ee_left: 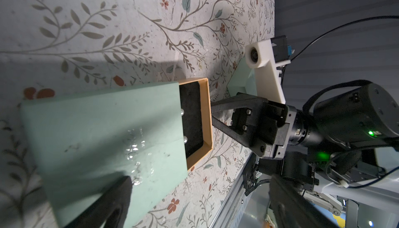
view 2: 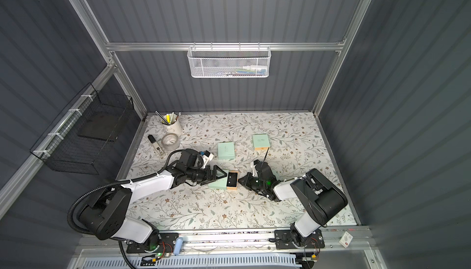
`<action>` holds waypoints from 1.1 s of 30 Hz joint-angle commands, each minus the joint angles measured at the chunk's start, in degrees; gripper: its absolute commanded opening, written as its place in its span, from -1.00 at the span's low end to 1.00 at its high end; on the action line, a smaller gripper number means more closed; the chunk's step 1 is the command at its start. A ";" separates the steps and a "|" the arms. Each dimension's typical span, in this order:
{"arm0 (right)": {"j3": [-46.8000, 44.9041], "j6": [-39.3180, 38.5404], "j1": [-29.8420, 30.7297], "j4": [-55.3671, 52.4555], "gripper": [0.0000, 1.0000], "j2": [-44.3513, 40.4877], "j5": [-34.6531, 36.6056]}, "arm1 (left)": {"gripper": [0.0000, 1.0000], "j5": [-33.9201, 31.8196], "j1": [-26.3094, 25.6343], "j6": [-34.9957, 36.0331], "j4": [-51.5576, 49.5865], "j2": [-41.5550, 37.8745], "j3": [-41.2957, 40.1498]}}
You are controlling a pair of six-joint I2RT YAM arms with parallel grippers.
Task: Take out the earrings from the drawer-style jewelry box
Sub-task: Open the drawer in the jewelry box, then pick up the earring from the drawer.
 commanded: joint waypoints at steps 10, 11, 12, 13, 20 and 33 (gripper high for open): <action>-2.62 -0.07 -0.50 -0.51 -0.68 -5.24 3.82 | 1.00 -0.69 -0.32 -0.42 -1.46 0.64 -1.17; -2.55 -0.48 -0.49 -1.54 -0.63 -6.52 3.88 | 1.00 -0.64 -0.32 -0.44 -1.46 0.64 -1.03; -2.40 -0.77 -0.49 -2.94 -0.56 -8.11 3.88 | 1.00 -0.46 -0.32 -0.42 -1.46 0.64 -0.83; -2.22 -1.46 -0.48 -4.94 -0.54 -9.85 3.88 | 1.00 -0.22 -0.32 -0.30 -1.29 0.73 -0.60; 6.53 -9.67 2.34 -25.90 -0.46 -18.97 9.69 | 1.00 3.07 -0.32 -1.04 1.78 -0.86 0.66; 27.55 -19.16 11.18 -52.69 -0.47 -9.22 17.94 | 0.99 -13.94 -0.32 9.07 -8.80 -25.93 -5.03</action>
